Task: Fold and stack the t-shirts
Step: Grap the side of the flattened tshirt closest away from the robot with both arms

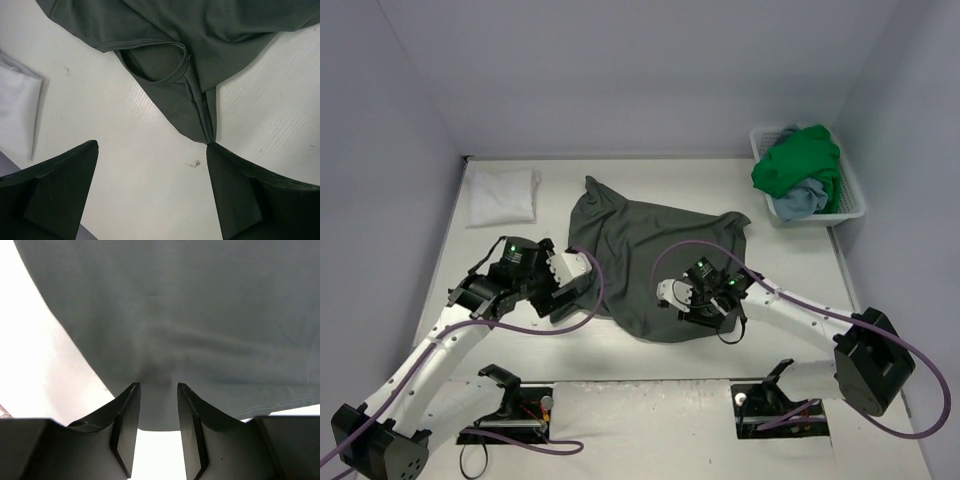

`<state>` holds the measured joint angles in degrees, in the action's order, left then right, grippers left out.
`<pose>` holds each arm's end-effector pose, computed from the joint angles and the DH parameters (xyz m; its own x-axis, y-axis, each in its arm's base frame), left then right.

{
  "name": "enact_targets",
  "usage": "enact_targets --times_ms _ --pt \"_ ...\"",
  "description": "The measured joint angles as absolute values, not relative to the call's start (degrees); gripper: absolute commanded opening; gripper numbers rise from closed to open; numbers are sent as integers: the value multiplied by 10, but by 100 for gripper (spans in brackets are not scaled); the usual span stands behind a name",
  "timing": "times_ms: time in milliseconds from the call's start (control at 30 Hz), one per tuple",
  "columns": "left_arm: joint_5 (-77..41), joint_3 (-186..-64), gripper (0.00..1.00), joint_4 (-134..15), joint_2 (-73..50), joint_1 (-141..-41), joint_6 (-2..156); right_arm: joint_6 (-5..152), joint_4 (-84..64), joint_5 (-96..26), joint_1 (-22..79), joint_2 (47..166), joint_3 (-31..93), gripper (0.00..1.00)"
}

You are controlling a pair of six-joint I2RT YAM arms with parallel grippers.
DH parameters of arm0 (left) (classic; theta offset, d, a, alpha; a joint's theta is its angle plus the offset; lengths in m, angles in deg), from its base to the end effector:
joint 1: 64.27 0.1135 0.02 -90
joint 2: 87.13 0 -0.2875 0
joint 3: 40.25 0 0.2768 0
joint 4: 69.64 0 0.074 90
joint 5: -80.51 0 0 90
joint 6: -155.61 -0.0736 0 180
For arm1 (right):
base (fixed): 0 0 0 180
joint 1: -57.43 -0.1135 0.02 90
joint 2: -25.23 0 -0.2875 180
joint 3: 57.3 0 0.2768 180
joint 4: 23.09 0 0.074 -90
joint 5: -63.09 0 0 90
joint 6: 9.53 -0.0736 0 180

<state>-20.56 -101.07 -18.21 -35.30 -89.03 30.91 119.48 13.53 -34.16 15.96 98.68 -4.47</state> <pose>0.1972 -0.1065 0.2841 -0.1966 0.7059 -0.6805 0.7926 0.5230 0.3136 0.2012 0.1902 0.1680 -0.0439 -0.8721 -0.4873 -0.9469 0.1919 -0.2581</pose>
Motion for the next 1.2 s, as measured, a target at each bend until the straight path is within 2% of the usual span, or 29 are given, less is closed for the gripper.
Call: enact_targets --times_ms 267,433,667,700,800,867,900,933,1000,1200 --pt "-206 -1004 83 -189 -357 -890 311 1191 137 -307 117 1022 -48 40" --pt "-206 -999 83 -202 -328 -890 313 1190 136 -284 95 1068 -52 49" --pt "-206 -999 83 -219 -309 -890 314 1196 137 -252 81 1078 -43 57" --pt "-206 -998 83 -221 -308 -890 314 1196 137 -252 79 1079 -42 51" --pt "-212 -991 83 -229 -302 -891 315 1198 139 -252 78 1088 -40 23" --pt "-215 -979 83 -233 -298 -892 315 1198 142 -251 75 1098 -37 18" --pt "-217 -974 83 -235 -295 -893 315 1197 145 -250 74 1102 -35 10" --pt "-218 -967 83 -237 -291 -894 315 1199 146 -250 73 1104 -34 6" --pt "-218 -958 83 -240 -277 -899 315 1198 145 -244 75 1109 -32 0" --pt "-218 -953 83 -269 -229 -917 316 1205 139 -237 92 1112 -31 0"
